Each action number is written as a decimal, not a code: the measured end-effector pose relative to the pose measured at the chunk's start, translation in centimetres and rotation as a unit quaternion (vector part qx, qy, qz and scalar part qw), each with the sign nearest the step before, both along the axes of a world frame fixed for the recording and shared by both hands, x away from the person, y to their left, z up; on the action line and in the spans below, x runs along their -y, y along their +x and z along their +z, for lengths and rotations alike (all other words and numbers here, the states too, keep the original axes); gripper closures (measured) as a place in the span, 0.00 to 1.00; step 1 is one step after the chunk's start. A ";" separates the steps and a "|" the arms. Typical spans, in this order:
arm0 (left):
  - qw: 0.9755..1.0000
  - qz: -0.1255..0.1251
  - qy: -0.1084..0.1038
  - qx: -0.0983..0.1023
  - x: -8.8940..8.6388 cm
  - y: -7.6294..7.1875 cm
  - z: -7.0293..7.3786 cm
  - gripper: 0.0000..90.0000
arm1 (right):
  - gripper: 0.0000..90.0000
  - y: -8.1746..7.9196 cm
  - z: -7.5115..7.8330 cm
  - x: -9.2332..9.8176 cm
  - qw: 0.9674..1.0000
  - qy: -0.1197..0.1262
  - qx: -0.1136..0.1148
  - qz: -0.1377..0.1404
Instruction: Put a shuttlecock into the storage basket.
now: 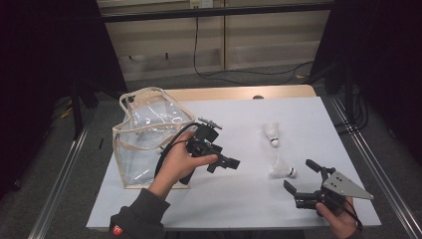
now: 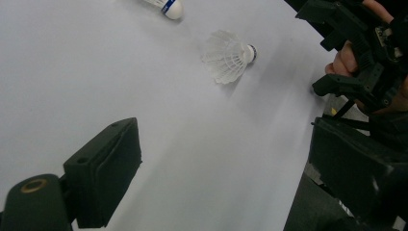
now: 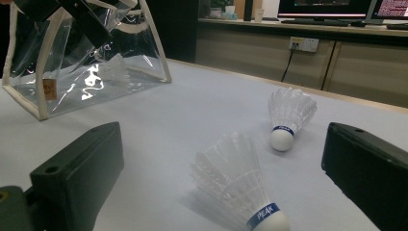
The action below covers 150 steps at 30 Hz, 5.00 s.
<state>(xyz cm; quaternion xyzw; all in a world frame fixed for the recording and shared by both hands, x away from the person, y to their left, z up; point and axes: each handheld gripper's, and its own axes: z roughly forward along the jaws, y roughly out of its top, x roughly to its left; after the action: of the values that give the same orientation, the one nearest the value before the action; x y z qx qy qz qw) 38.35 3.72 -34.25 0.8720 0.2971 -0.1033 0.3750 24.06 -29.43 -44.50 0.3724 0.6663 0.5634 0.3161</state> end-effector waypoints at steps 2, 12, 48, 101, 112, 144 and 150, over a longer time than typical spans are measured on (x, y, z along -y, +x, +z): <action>1.000 0.001 -0.003 -0.002 0.1 0.0 -0.2 0.13 | 0.01 0.0 0.0 0.0 1.000 0.001 0.000 0.000; 1.000 0.000 0.000 -0.004 0.5 -0.2 -0.8 0.12 | 0.01 0.0 0.0 0.0 1.000 -0.002 0.000 0.000; 1.000 -0.012 -0.002 -0.002 1.8 -0.5 -2.7 0.12 | 0.01 0.0 0.0 0.0 1.000 -0.004 0.000 0.002; 1.000 -0.016 -0.009 0.018 4.6 -0.5 -4.7 0.15 | 0.01 0.0 0.0 0.1 1.000 -0.003 0.001 -0.001; 1.000 -0.019 -0.013 0.018 5.3 -0.5 -5.3 0.17 | 0.01 0.1 -0.1 0.2 1.000 -0.002 0.000 -0.002; 0.999 -0.040 -0.013 0.021 7.5 -0.5 -7.1 0.35 | 0.01 0.1 0.0 0.5 1.000 0.001 -0.001 -0.007; 0.998 -0.045 -0.014 0.031 8.0 -0.5 -7.3 0.39 | 0.01 0.1 0.0 0.5 1.000 0.001 0.000 -0.007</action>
<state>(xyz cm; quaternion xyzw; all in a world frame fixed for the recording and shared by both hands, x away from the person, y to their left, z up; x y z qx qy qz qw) 37.89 -4.32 -41.52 0.8821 0.2440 -0.0970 0.3910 24.12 -29.95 -44.53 0.3774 0.6634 0.5617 0.3194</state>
